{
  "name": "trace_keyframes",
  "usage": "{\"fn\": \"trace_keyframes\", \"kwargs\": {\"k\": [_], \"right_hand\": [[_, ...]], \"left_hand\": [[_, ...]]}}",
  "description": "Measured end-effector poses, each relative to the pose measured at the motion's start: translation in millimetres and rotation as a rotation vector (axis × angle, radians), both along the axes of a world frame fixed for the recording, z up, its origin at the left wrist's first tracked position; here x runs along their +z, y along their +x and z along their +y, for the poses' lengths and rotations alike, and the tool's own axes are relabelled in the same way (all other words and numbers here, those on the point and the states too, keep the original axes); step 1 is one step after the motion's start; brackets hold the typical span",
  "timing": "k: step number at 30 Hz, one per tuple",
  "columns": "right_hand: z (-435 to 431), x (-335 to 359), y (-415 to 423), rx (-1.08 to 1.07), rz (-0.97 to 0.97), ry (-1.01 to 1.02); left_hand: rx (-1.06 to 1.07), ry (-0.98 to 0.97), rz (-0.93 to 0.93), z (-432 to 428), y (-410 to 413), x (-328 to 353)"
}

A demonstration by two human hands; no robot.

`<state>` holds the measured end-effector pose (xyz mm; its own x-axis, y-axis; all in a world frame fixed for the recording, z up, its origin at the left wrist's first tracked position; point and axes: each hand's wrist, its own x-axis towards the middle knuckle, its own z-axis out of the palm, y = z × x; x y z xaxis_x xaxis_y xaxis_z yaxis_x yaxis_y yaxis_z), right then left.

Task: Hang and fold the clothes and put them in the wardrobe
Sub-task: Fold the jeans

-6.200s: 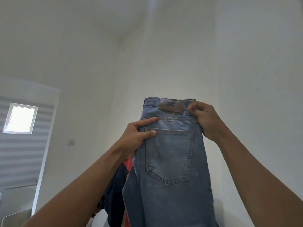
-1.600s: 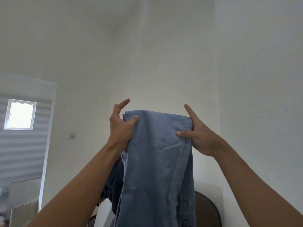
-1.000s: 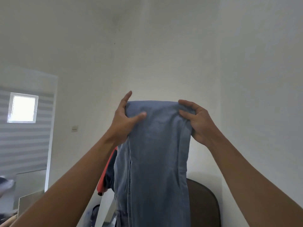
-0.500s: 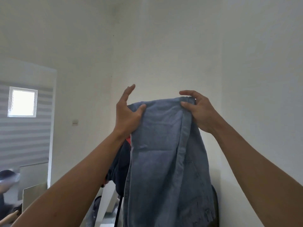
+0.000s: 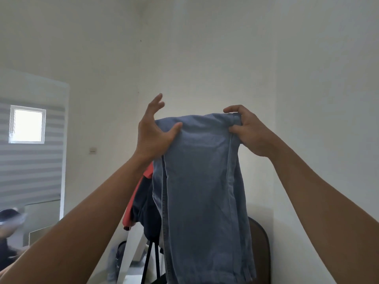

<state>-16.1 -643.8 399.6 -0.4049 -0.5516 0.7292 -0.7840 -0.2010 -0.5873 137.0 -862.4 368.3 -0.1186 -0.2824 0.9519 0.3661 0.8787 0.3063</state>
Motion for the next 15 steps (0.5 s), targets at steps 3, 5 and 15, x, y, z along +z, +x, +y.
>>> {"fn": "trace_keyframes", "kwargs": {"k": [3, 5, 15], "right_hand": [[-8.9, -5.8, -0.8, 0.218, -0.148, -0.221], [-13.9, -8.0, -3.4, 0.293, -0.216, -0.303], [21.5, 4.4, -11.8, -0.127, 0.112, -0.002]], "left_hand": [[-0.287, 0.466, -0.112, -0.5, 0.5, -4.5], [-0.577, 0.709, -0.236, 0.0, 1.0, -11.7], [-0.398, 0.521, -0.056, -3.0, -6.3, -10.7]]}}
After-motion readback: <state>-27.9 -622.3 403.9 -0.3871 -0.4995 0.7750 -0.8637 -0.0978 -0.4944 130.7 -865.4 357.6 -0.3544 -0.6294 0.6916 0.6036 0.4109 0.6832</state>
